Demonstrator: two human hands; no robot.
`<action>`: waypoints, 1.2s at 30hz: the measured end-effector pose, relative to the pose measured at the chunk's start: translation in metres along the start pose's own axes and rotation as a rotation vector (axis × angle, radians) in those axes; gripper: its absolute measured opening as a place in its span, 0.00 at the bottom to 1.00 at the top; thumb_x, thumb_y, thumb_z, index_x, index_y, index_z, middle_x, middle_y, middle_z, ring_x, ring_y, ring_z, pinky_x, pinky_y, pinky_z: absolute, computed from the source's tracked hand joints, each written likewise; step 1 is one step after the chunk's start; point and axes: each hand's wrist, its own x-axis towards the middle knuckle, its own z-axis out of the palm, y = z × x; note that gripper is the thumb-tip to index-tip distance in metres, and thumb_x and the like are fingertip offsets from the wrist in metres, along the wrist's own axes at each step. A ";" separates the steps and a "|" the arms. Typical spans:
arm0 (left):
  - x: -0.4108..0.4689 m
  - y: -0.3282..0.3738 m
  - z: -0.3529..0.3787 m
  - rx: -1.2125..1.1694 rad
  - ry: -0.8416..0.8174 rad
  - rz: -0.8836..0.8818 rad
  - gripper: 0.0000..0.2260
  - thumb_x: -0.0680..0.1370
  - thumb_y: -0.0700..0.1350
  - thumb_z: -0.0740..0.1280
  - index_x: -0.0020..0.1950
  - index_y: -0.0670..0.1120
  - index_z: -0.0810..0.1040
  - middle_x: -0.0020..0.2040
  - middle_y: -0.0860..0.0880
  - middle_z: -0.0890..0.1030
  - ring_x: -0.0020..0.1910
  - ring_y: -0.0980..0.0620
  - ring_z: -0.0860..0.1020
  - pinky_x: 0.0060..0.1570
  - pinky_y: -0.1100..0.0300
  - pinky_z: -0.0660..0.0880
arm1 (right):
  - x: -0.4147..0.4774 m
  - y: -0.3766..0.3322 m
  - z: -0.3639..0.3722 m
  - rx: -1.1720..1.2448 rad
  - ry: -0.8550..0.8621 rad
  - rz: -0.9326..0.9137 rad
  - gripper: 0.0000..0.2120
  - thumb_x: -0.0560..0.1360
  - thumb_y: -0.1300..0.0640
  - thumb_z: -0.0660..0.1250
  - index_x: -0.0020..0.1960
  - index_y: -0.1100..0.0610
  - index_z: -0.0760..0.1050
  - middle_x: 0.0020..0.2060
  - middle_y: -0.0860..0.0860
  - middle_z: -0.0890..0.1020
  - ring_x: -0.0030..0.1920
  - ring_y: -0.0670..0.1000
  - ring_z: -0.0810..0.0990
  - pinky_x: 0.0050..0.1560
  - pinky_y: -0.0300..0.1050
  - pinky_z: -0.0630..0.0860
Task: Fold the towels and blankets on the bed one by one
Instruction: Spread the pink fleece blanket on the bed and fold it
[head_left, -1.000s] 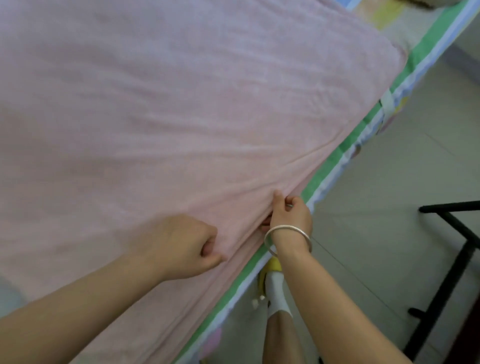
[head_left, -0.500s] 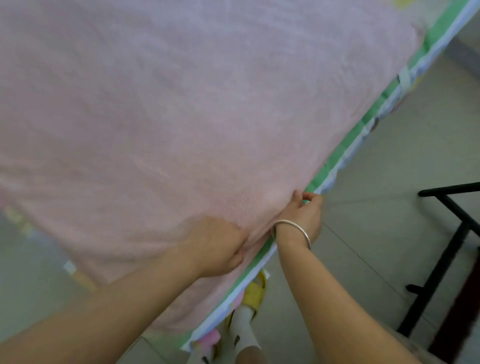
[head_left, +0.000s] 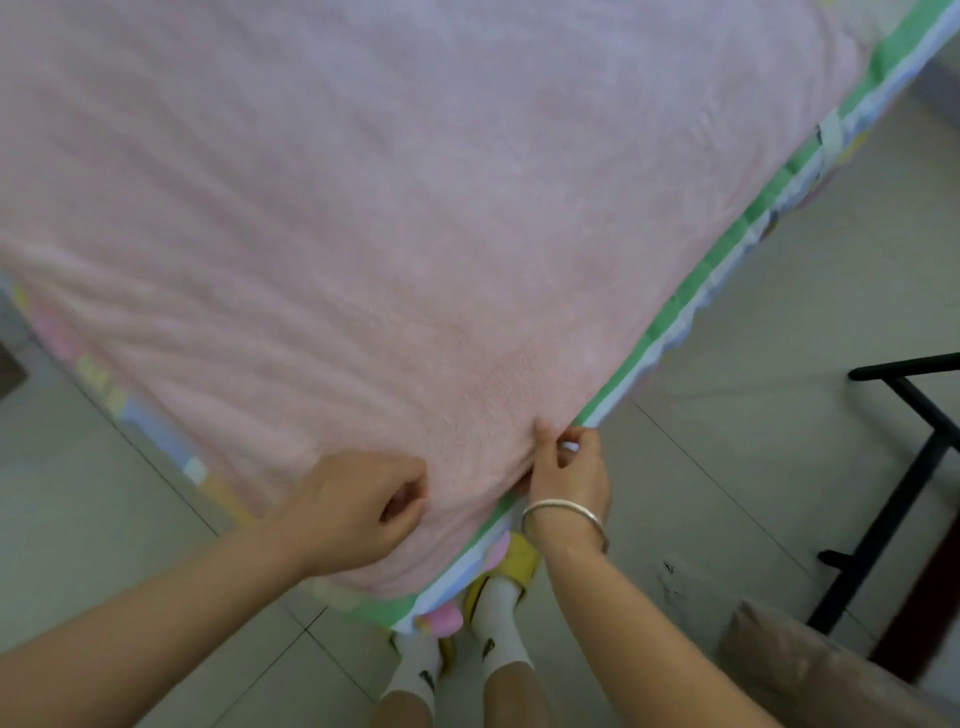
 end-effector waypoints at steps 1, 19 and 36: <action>-0.010 -0.002 0.001 0.039 -0.003 0.030 0.09 0.72 0.58 0.60 0.37 0.54 0.68 0.29 0.58 0.70 0.28 0.59 0.68 0.27 0.68 0.60 | -0.012 0.007 0.004 -0.014 -0.047 -0.001 0.14 0.77 0.42 0.64 0.42 0.52 0.70 0.36 0.48 0.80 0.43 0.55 0.80 0.45 0.48 0.74; -0.029 0.017 0.023 -0.033 -0.380 -0.047 0.06 0.72 0.48 0.68 0.48 0.51 0.79 0.46 0.56 0.77 0.45 0.56 0.74 0.41 0.63 0.69 | -0.050 0.028 -0.002 -0.476 -0.614 -0.083 0.13 0.79 0.48 0.64 0.39 0.54 0.73 0.37 0.50 0.79 0.39 0.52 0.76 0.40 0.42 0.70; 0.095 -0.047 -0.141 -0.812 0.085 -0.709 0.07 0.81 0.39 0.61 0.51 0.43 0.79 0.45 0.46 0.82 0.39 0.52 0.80 0.32 0.62 0.77 | 0.073 -0.140 0.007 0.171 -0.759 0.070 0.07 0.79 0.62 0.63 0.42 0.57 0.72 0.32 0.54 0.80 0.23 0.48 0.78 0.24 0.38 0.73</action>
